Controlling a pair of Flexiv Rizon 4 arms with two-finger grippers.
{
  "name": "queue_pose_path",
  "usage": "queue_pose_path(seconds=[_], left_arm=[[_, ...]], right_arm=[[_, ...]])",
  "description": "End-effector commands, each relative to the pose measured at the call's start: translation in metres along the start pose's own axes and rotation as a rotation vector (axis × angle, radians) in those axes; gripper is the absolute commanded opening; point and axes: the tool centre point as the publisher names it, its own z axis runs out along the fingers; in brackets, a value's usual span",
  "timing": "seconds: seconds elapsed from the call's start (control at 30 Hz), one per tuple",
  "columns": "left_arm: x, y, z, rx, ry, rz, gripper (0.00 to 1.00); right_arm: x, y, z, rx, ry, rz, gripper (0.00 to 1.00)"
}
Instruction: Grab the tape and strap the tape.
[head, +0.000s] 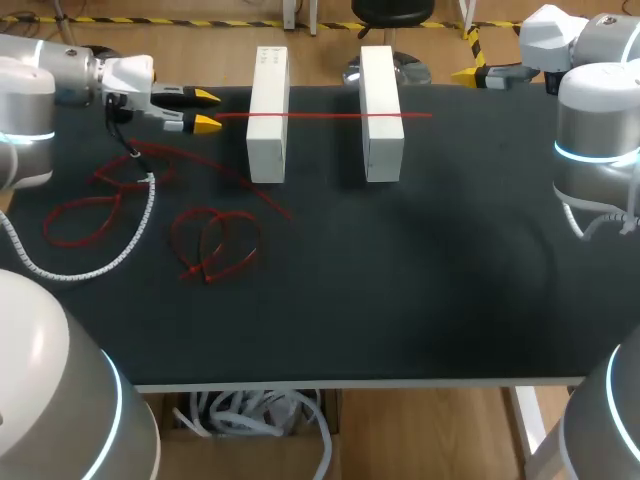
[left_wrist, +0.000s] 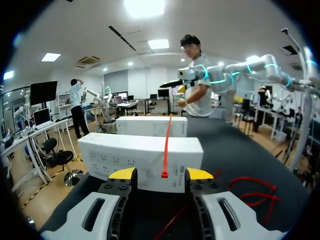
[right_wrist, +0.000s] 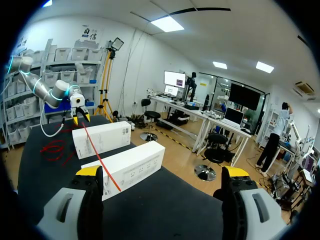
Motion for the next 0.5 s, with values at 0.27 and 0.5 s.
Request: queue_pose_path(seconds=[0.27, 0.5], left_arm=[[0.0063, -0.0045, -0.0017, 0.046, -0.011, -0.026, 0.36], [0.0095, -0.0059, 0.0017, 0.059, -0.017, -0.024, 0.38]], right_arm=[[-0.0003, -0.0001, 0.0002, 0.0, 0.0, 0.0, 1.0], [-0.0003, -0.0001, 0.0002, 0.0, 0.0, 0.0, 1.0]])
